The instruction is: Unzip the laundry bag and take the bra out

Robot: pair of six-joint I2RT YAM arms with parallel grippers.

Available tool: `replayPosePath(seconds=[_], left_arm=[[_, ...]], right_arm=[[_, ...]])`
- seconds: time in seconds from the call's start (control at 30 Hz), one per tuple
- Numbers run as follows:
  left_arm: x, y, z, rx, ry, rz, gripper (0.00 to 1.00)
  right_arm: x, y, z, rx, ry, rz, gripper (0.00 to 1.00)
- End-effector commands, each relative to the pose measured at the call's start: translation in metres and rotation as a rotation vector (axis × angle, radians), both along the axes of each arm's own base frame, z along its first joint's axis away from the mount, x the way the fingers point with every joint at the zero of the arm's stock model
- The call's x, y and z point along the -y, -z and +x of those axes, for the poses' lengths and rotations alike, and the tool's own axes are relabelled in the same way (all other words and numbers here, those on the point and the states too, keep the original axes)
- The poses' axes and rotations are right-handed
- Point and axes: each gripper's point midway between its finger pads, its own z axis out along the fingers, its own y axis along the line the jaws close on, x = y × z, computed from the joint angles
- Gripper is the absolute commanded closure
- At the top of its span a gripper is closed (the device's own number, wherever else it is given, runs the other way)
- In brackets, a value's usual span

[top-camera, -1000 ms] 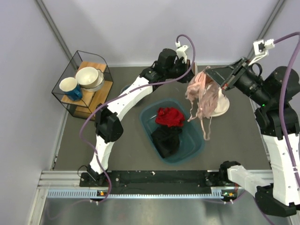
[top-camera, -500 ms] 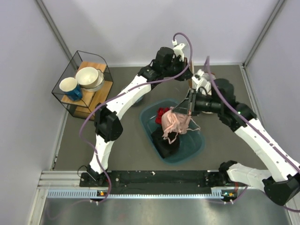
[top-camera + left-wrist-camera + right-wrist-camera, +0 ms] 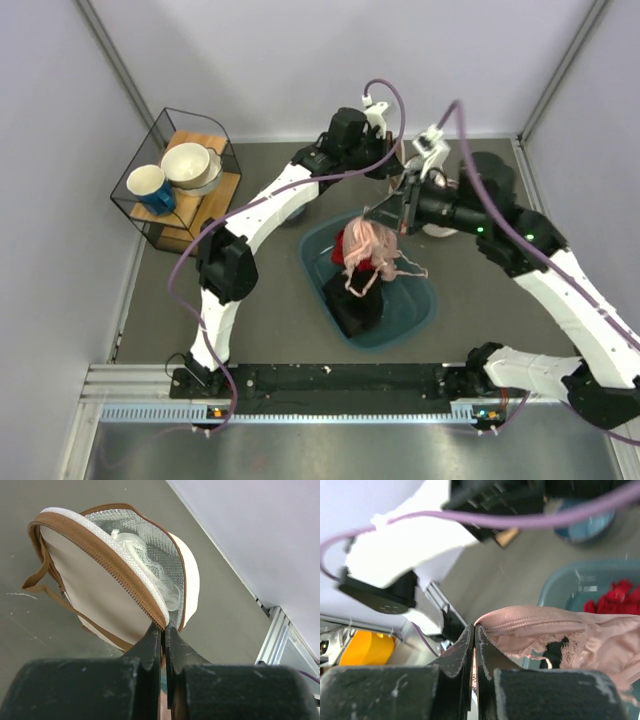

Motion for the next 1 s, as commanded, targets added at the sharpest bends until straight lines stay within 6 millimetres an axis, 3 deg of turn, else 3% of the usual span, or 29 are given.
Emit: replayPosePath(seconds=[0.0,0.1,0.2,0.3,0.33,0.4,0.43,0.53,0.7,0.87,0.97], left_arm=[[-0.01,-0.049,-0.002,0.083,-0.002,-0.078,1.0],[-0.008,-0.047,-0.002,0.067,0.007,-0.092,1.0],[-0.007,-0.047,-0.003,0.061,0.015,-0.1,1.0],[-0.009,-0.052,-0.003,0.073,0.012,-0.103,1.0],[-0.01,-0.055,-0.004,0.078,0.013,-0.104,1.0],[-0.011,-0.058,-0.006,0.078,0.017,-0.106,1.0],[-0.012,-0.063,-0.007,0.083,0.02,-0.111,1.0],[-0.016,-0.067,-0.01,0.08,0.028,-0.11,1.0],[-0.018,-0.066,-0.013,0.074,0.029,-0.102,1.0],[-0.016,-0.059,-0.017,0.04,0.038,-0.131,1.0],[-0.014,-0.055,-0.019,0.019,0.047,-0.135,1.0]], right_arm=[[0.023,-0.092,-0.017,0.248,0.035,0.121,1.0],[0.024,-0.095,-0.018,0.248,0.035,0.13,1.0],[0.019,-0.072,-0.015,0.189,0.032,0.105,1.0],[0.016,-0.029,-0.007,0.102,0.052,0.046,1.0],[0.017,-0.003,-0.001,0.062,0.08,0.001,1.0],[0.021,0.022,0.007,0.031,0.117,-0.055,1.0],[0.025,0.045,0.014,0.016,0.15,-0.112,1.0],[0.028,0.085,0.025,-0.02,0.172,-0.214,1.0],[0.023,0.129,0.032,-0.057,0.162,-0.322,1.0],[0.02,0.151,0.029,-0.084,0.134,-0.356,1.0],[0.018,0.14,0.026,-0.07,0.121,-0.327,0.6]])
